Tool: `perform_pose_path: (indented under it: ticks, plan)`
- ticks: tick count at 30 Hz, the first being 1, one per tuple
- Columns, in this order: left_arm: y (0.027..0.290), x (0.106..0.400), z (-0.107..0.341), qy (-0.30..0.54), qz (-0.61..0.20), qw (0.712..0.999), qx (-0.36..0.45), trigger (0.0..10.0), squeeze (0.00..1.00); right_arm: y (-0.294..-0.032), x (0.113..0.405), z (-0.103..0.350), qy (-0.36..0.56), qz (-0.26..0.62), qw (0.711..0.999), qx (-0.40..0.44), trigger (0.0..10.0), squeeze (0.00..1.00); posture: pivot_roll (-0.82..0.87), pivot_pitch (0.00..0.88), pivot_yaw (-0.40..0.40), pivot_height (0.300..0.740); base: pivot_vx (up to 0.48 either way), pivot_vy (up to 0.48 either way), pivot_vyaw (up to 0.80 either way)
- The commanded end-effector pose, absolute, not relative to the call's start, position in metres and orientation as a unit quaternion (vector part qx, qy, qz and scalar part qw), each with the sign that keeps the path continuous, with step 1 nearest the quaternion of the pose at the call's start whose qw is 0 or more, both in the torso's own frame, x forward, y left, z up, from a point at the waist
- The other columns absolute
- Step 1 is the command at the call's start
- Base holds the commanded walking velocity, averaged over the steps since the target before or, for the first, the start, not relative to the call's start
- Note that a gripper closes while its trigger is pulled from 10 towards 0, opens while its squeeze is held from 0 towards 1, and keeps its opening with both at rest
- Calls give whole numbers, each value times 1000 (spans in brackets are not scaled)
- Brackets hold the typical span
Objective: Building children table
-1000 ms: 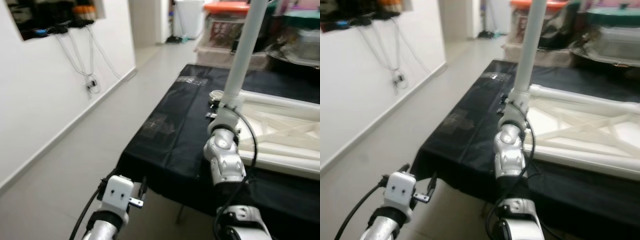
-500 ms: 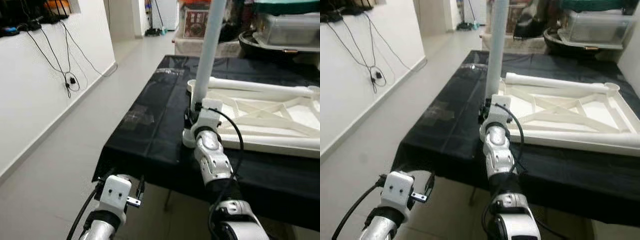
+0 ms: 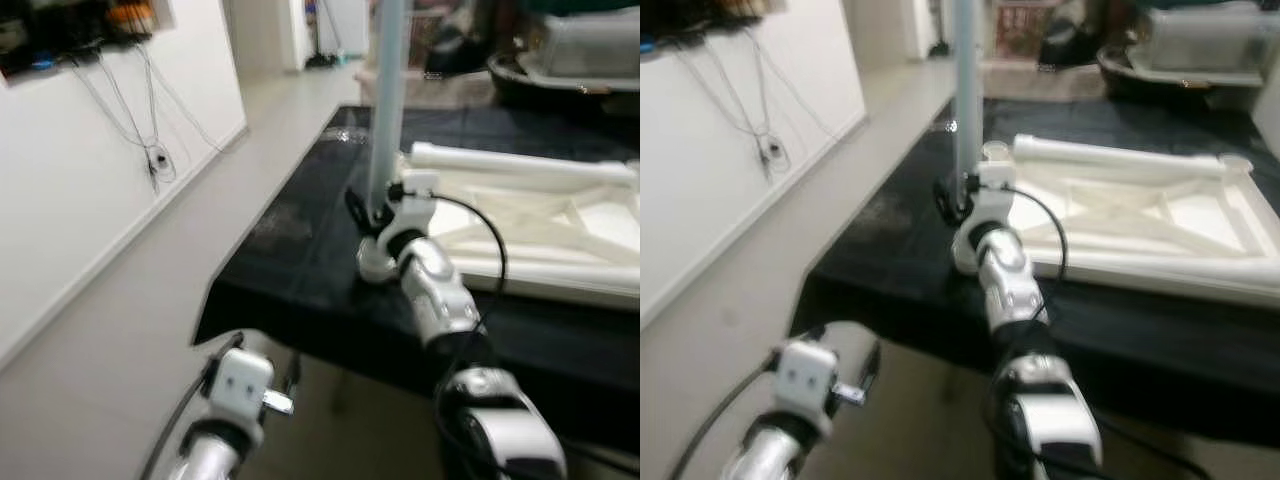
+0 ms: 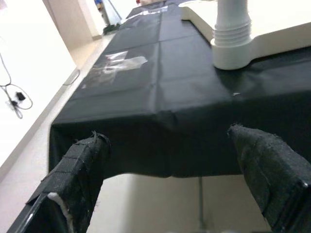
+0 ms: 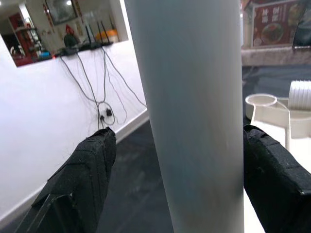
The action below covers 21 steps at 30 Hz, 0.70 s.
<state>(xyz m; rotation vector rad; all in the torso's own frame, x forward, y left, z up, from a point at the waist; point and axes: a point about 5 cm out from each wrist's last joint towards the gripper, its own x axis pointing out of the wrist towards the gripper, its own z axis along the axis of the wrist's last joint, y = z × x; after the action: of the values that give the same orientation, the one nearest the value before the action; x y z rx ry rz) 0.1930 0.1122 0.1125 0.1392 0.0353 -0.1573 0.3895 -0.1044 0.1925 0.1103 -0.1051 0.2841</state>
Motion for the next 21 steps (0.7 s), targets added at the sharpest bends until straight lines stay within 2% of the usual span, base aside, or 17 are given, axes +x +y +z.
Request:
perform_pose_path:
  ticks: [1, 8, 12, 20, 21]
  plan:
    - [114, 192, 110, 25, -75, 994, 74, 10000, 0, -96, 388, 187, -41, 164, 984, 46, 10000, 0, 68, 62, 8, 740, 0, 0, 0]
    - [114, 192, 110, 25, -75, 994, 74, 10000, 0, -96, 381, 178, -37, 184, 981, 56, 10000, 0, 68, 62, 8, 740, 0, 0, 0]
    - [115, 193, 109, 26, -75, 994, 74, 10000, 0, -103, 361, 158, -34, 219, 974, 52, 10000, 0, 55, 55, 11, 740, 0, 0, 0]
    - [117, 195, 107, 27, -74, 994, 75, 10000, 0, -120, 335, 140, -26, 196, 980, 33, 10000, 0, 43, 52, 14, 740, 0, 0, 0]
    - [117, 196, 107, 27, -73, 994, 77, 10000, 0, -123, 322, 132, -18, 194, 980, 29, 10000, 0, 42, 51, 16, 740, 0, 0, 0]
